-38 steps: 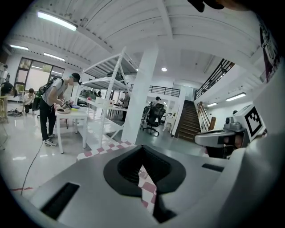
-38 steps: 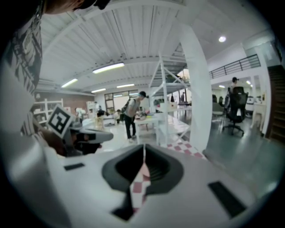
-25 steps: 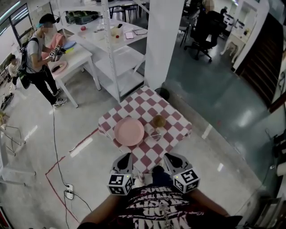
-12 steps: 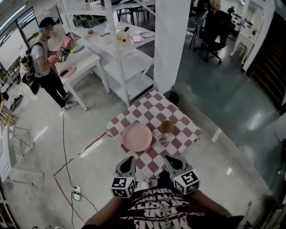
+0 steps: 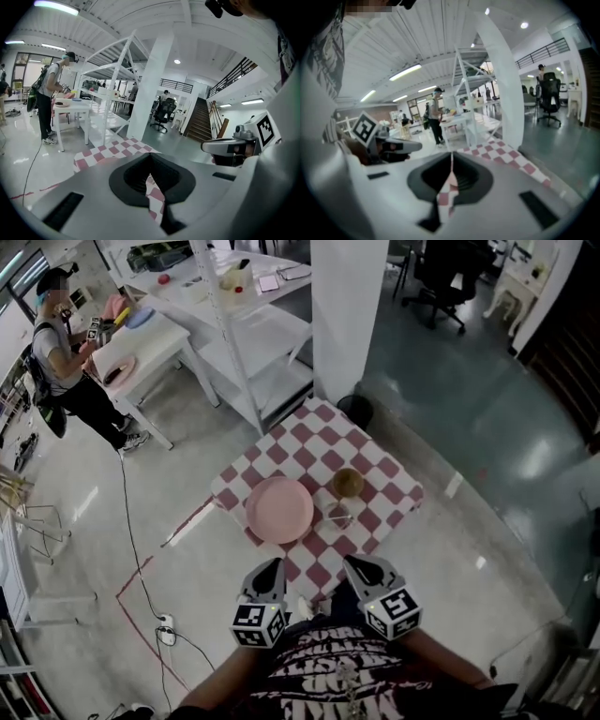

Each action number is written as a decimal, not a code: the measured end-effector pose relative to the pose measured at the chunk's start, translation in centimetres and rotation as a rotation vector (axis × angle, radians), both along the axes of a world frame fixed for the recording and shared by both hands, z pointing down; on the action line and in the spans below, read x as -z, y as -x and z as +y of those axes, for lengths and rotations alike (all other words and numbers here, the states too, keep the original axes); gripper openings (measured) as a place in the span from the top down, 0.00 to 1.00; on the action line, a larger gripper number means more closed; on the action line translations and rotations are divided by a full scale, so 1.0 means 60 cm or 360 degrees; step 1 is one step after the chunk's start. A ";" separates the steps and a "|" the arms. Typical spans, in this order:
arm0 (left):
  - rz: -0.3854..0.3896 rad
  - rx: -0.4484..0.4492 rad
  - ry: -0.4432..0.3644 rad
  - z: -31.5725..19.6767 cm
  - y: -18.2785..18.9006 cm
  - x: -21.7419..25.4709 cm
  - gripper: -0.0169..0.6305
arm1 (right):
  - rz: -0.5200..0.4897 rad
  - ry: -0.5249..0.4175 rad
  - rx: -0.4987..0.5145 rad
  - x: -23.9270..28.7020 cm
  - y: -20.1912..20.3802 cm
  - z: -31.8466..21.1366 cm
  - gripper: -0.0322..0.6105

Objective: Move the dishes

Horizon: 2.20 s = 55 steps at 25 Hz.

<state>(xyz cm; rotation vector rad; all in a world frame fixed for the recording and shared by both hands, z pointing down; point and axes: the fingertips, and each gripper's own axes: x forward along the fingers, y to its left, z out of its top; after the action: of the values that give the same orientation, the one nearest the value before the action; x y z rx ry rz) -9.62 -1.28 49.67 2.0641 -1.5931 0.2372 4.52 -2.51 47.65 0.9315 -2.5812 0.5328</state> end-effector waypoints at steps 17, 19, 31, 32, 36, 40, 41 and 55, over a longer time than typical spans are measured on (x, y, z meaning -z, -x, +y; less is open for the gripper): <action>0.0095 -0.0217 0.0354 -0.227 -0.100 -0.148 0.93 | 0.0013 0.0181 -0.0077 -0.052 -0.055 -0.137 0.89; 0.0065 -0.0246 0.0409 -0.264 -0.110 -0.178 0.93 | 0.0007 0.0204 -0.0081 -0.061 -0.063 -0.156 0.89; 0.0011 -0.0336 0.0883 -0.430 -0.165 -0.407 0.81 | -0.0041 0.0388 -0.0164 -0.118 -0.139 -0.239 0.89; 0.0014 -0.0345 0.0930 -0.438 -0.169 -0.424 0.80 | -0.0046 0.0402 -0.0176 -0.124 -0.147 -0.243 0.89; 0.0012 -0.0374 0.1120 -0.452 -0.182 -0.488 0.74 | -0.0056 0.0438 -0.0221 -0.139 -0.174 -0.261 0.89; -0.0033 -0.0367 0.1248 -0.450 -0.187 -0.537 0.74 | -0.0076 0.0473 -0.0264 -0.146 -0.195 -0.271 0.89; -0.0028 -0.0358 0.1271 -0.449 -0.189 -0.547 0.74 | -0.0078 0.0482 -0.0270 -0.149 -0.199 -0.273 0.89; 0.0019 -0.0235 0.1242 -0.433 -0.142 -0.501 0.92 | -0.0148 0.0456 -0.0116 -0.119 -0.157 -0.304 0.89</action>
<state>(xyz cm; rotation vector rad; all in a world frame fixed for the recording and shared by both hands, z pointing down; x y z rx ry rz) -1.08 -27.28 79.75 1.5470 -1.0825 0.7616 13.94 -20.73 54.81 0.9214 -2.4688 0.9577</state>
